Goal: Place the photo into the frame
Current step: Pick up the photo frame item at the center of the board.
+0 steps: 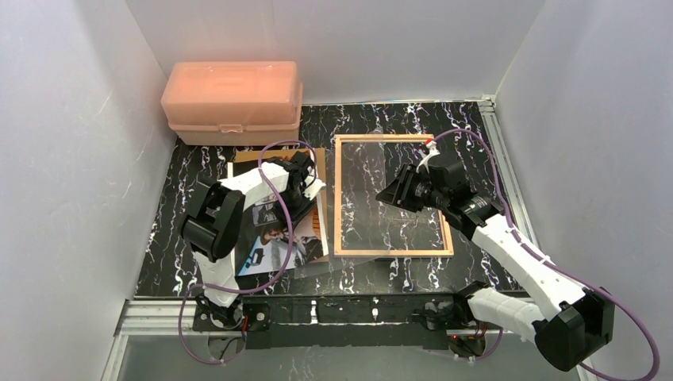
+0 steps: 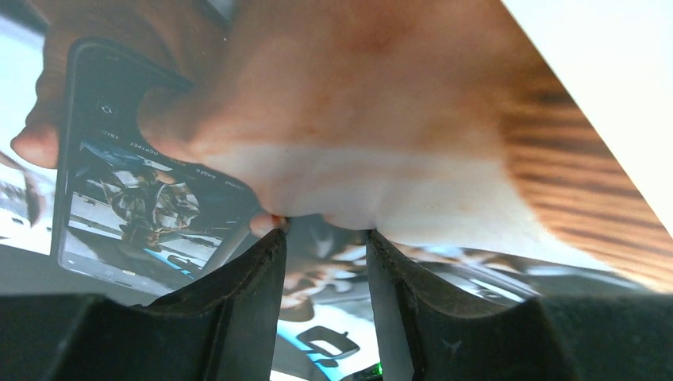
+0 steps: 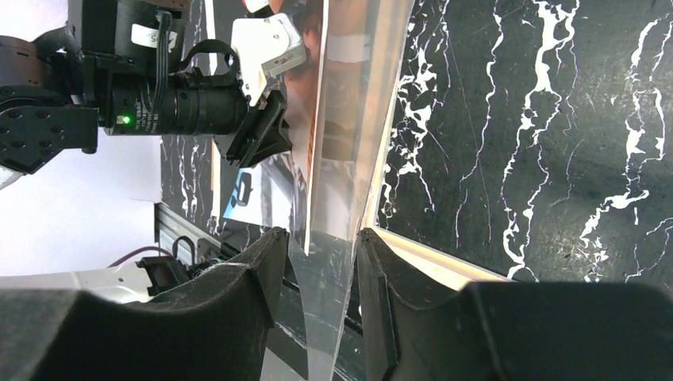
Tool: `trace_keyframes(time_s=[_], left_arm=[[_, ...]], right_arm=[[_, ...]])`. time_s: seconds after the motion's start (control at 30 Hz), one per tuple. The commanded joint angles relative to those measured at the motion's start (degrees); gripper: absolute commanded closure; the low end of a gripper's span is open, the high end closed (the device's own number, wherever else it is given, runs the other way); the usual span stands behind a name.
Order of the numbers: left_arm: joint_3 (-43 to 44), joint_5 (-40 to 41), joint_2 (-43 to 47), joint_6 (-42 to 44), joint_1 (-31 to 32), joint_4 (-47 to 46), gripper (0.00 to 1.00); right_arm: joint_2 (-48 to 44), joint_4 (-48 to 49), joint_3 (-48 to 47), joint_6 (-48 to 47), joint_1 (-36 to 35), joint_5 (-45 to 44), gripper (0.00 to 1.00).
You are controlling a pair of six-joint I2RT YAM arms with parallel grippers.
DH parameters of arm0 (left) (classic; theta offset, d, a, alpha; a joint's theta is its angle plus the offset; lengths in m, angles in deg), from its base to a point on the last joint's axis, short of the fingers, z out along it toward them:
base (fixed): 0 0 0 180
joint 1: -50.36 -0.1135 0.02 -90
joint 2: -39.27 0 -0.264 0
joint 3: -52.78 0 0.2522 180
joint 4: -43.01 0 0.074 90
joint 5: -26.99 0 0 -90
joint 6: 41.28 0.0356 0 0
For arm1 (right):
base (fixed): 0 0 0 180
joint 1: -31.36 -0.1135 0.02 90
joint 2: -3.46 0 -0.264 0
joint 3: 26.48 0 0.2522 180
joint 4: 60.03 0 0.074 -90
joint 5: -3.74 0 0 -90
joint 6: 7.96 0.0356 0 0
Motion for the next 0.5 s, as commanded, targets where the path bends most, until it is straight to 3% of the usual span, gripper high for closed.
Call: trace_keyframes(time_s=[0.0,0.47], left_arm=[[-2.3,0.3,-0.3,1.1,0.1,-0.9,0.6],[-3.6,0.3,-0.5,1.9,0.1,-1.4,0.62]], right_arm=[[0.6,3.3,0.3,0.9,0.0,2.1,0.53],[0.0,19.9,8.1,8.8,0.0,10.1,0.51]])
